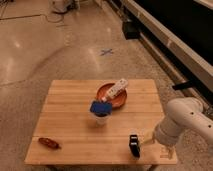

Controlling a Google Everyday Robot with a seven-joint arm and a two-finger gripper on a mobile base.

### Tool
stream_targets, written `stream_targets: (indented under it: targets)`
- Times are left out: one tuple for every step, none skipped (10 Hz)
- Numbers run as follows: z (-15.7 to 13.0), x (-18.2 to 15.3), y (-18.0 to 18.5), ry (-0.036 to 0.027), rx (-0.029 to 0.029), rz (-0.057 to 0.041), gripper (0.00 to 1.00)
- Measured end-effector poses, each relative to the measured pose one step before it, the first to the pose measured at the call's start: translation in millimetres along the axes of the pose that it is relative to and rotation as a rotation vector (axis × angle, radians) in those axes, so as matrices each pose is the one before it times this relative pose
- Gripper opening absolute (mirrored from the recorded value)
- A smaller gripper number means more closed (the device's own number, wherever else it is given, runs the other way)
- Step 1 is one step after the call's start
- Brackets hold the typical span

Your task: Knock the eraser over

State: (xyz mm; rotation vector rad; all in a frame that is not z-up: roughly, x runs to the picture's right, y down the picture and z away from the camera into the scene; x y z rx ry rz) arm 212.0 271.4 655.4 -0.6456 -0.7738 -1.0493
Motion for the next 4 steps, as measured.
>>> stream_targets:
  targets:
    - [2.07, 0.14, -4.65, -0.00702, 0.00548, -0.01206, 0.80]
    - [1.49, 0.65, -2.78, -0.00393, 0.00596, -0.00557, 0.80]
    - [1.25, 1.10, -1.14, 0.00024, 0.00570, 0.00016, 0.80]
    - [-0.09, -0.05, 0.02, 0.00011, 0.00032, 0.00022, 0.80]
